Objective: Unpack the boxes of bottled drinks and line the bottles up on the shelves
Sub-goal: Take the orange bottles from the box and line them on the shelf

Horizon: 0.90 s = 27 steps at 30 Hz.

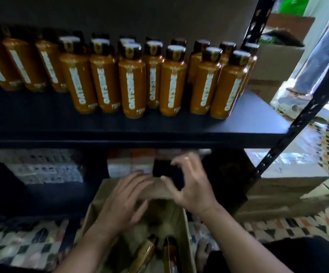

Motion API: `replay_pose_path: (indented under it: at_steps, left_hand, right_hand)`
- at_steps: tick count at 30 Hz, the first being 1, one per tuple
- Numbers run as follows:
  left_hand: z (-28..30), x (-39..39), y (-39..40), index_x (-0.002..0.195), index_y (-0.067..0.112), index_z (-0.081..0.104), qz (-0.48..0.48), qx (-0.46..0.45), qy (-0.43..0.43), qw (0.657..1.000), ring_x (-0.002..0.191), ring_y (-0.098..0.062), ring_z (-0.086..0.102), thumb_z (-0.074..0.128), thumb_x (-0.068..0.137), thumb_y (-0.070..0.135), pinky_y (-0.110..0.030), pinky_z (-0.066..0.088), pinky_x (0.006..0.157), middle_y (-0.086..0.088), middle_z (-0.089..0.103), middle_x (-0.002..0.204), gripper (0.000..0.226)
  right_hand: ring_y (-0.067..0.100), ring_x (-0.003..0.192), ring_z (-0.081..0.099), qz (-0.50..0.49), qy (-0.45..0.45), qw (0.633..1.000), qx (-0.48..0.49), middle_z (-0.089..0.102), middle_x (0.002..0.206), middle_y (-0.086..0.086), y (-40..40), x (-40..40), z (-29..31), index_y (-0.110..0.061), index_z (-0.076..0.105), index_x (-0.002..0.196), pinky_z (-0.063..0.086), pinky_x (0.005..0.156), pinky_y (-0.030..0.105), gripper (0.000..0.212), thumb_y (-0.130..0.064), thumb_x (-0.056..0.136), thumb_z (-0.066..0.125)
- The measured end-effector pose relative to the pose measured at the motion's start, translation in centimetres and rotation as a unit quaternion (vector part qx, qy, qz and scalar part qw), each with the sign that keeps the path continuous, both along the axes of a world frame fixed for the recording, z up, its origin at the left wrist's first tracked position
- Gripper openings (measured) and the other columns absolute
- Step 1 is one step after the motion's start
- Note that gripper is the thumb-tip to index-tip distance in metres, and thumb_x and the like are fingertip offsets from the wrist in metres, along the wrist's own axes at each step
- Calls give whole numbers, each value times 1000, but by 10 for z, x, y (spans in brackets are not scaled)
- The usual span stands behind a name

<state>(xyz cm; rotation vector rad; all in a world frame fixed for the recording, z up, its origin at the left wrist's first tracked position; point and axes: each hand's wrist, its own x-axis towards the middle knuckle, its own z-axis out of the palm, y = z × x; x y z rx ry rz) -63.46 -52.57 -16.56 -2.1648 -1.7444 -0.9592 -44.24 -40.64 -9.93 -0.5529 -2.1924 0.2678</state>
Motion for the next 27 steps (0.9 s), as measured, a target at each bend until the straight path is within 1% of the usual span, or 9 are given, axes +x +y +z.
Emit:
replay_pose_path:
  at_steps: [4,7,10,13,14,17,22,25,27]
  left_hand:
    - [-98,-18,-47,137,27,55,87,-212,-32,973,128,-18,55,53,94,44,-28,37,109,4,61,132,46]
    - [-152,-22,-78,148,31,44,144,-404,-70,901,138,-16,43,61,93,39,-32,38,113,9,50,145,59]
    - [-186,-17,-92,152,30,37,172,-520,-122,828,138,-20,42,65,89,39,-38,40,112,5,49,148,70]
    - [-204,-7,-88,147,29,45,191,-549,-154,799,130,-20,52,65,87,53,-39,45,107,4,55,144,67]
    - [-210,-3,-84,147,28,46,195,-555,-167,792,130,-20,52,67,89,51,-38,45,108,3,56,143,66]
    - [-221,15,-62,152,22,42,192,-572,-218,767,132,-23,52,72,92,27,-32,42,107,-4,53,146,67]
    - [-243,44,-34,154,20,38,181,-599,-255,737,131,-27,50,72,93,34,-37,40,110,-8,51,146,72]
    - [-249,46,-27,151,15,42,191,-616,-243,725,134,-29,46,76,89,30,-33,35,109,-10,47,147,72]
    - [-253,48,-24,146,14,47,195,-625,-253,712,130,-29,49,76,89,28,-35,39,106,-10,51,143,66]
  right_hand:
    - [25,119,44,-17,-306,942,-138,48,127,3,-19,-15,-85,-20,48,131,45,100,44,51,-44,89,63]
    - [31,134,36,-24,-488,848,-204,41,139,7,-34,-23,-134,-22,34,146,39,109,48,67,-38,89,66]
    - [34,135,40,-18,-581,751,-315,45,143,13,-50,-28,-175,-17,34,148,41,109,45,66,-26,91,67]
    - [29,131,49,-65,-572,701,-420,48,144,14,-64,-27,-222,-15,41,145,46,97,18,47,-18,100,57]
    - [31,134,45,-98,-562,698,-433,42,148,15,-69,-26,-235,-16,36,148,45,96,15,51,-21,101,54]
    - [38,135,41,-219,-571,691,-387,32,149,25,-83,-23,-266,-12,22,154,42,105,43,64,-34,101,50]
    - [40,119,54,-247,-599,711,-274,46,137,31,-99,-18,-299,-9,29,154,50,91,43,55,-13,99,36]
    - [40,93,66,-229,-606,710,-275,61,114,32,-99,-19,-304,-8,51,145,55,73,40,57,-11,89,52]
    - [39,109,62,-233,-592,717,-285,53,132,31,-97,-16,-306,-8,32,155,54,83,41,59,-15,98,47]
